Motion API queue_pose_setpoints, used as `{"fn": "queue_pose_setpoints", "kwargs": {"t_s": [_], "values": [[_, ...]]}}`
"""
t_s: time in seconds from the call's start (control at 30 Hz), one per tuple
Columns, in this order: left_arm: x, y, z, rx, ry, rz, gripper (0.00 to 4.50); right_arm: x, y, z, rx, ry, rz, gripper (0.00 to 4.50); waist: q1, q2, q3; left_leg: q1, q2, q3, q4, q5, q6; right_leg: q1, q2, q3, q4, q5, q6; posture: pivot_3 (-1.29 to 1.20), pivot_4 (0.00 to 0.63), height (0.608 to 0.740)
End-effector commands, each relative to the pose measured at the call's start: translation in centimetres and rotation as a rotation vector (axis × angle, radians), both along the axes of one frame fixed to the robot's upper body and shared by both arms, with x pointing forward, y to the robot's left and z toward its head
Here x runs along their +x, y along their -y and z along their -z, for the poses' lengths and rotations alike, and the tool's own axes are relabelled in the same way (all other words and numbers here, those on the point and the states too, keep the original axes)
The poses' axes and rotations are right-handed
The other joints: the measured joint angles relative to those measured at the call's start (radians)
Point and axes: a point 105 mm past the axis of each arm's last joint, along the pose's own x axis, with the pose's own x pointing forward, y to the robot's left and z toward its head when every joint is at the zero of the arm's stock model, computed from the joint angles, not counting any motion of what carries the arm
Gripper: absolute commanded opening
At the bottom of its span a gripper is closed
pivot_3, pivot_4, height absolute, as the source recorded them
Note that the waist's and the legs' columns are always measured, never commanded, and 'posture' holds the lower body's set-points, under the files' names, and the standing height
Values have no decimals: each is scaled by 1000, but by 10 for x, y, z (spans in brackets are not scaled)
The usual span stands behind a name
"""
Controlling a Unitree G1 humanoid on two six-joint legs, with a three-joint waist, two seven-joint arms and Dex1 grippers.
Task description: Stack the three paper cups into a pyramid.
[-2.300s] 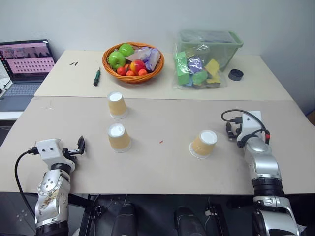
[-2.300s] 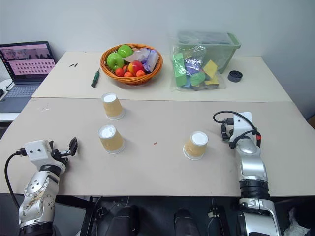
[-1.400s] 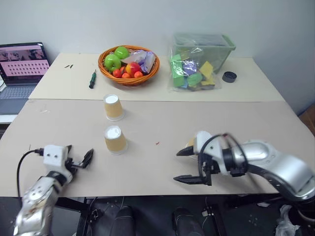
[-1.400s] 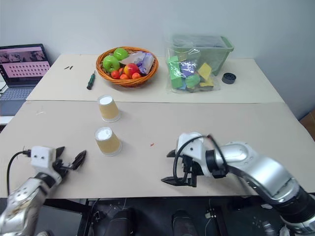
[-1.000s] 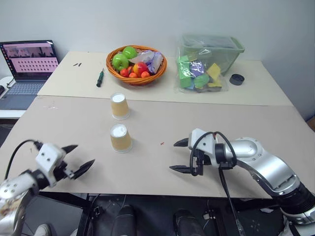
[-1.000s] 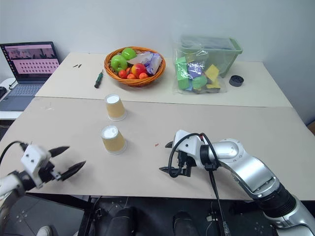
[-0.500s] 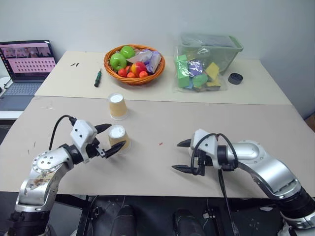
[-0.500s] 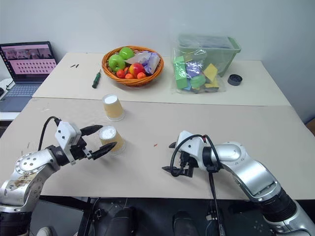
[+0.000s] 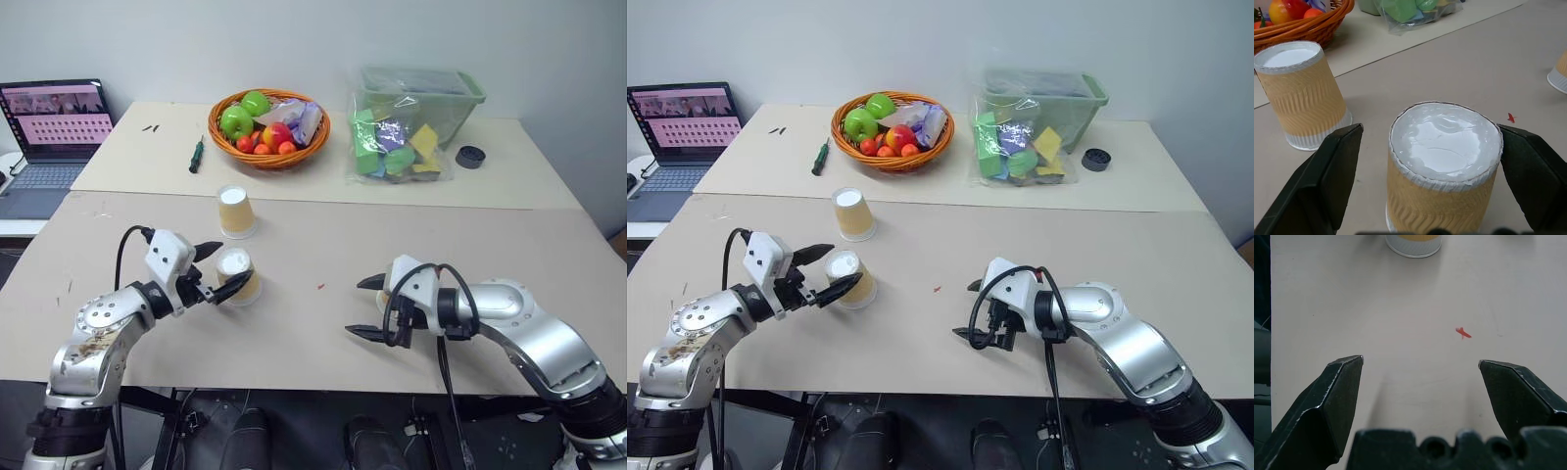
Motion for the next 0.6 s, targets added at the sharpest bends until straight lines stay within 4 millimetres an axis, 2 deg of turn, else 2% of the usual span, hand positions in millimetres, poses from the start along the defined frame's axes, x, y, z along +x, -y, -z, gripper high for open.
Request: {"fn": "queue_pose_setpoints", "kwargs": {"t_s": [0.03,0.07,0.3,0.33,0.4,0.47,0.53,0.6], "values": [[1,8,-12,-11,46,36,3060,2,2,-12,10,54,17,4500,0,0,0,0,0,0,0,0,0,0,0,0,0,0,0,0,150,692],[1,9,-13,-10,49,40,2666,2,2,-11,8,54,19,4500,0,0,0,0,0,0,0,0,0,0,0,0,0,0,0,0,150,692],[6,22,-20,-11,64,83,2646,8,3,-16,22,75,46,4500,1,0,0,0,0,0,0,0,0,0,0,0,0,0,0,0,150,692],[8,30,-21,-20,66,109,2646,12,2,-21,42,94,56,4500,1,0,0,0,0,0,0,0,0,0,0,0,0,0,0,0,150,692],[10,63,-19,-34,52,222,2646,18,-6,-48,173,139,69,4500,3,0,0,0,0,-1,0,0,0,1,0,-1,0,0,0,0,150,692],[10,89,-14,-42,50,304,2646,12,-15,-71,295,143,34,4500,6,1,1,0,-1,-2,2,0,0,2,0,-1,0,1,1,0,150,692],[13,102,-9,-51,50,341,2646,8,-18,-77,318,136,19,4500,7,0,1,0,-1,-2,2,1,-1,3,0,-1,0,1,2,0,150,692],[16,118,-4,-64,43,373,2646,5,-18,-74,288,131,14,4500,7,0,1,0,-2,-2,1,1,0,3,0,-1,-2,1,2,0,150,692]]}}
